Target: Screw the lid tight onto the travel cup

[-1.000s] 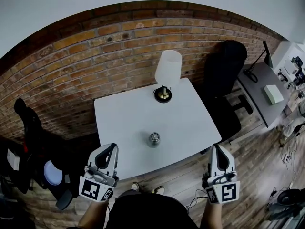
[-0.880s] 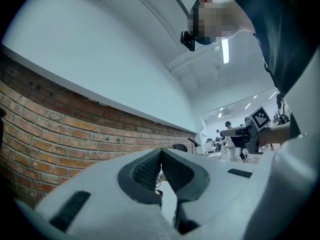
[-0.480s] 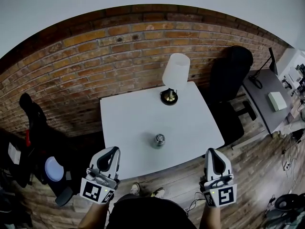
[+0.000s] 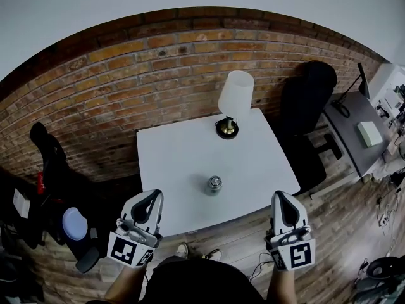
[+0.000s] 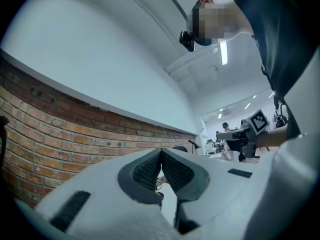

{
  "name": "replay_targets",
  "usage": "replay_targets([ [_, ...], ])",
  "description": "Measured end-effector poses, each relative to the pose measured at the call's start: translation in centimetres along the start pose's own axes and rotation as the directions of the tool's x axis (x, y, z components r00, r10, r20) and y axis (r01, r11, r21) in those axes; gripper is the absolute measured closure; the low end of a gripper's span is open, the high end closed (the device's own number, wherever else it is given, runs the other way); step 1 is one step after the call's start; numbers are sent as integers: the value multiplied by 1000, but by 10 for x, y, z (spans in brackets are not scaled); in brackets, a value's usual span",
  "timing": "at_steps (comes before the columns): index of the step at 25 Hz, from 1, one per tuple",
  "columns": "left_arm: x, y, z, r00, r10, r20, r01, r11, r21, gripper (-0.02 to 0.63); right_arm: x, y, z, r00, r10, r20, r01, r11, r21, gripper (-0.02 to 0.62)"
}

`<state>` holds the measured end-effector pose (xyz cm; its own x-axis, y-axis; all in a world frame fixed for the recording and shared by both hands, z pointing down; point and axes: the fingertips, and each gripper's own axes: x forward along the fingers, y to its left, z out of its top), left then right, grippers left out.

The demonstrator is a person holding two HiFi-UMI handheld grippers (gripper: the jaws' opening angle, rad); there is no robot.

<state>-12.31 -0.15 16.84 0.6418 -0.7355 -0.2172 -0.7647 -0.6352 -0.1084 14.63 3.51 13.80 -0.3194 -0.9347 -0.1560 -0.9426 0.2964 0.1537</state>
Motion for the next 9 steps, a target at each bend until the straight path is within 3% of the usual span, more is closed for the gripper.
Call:
replay_targets([
  [9,4,1,7,1000,-19,6,18,1000,17,583,3,-2,4,1000,-17,19,17,1000,23,582],
])
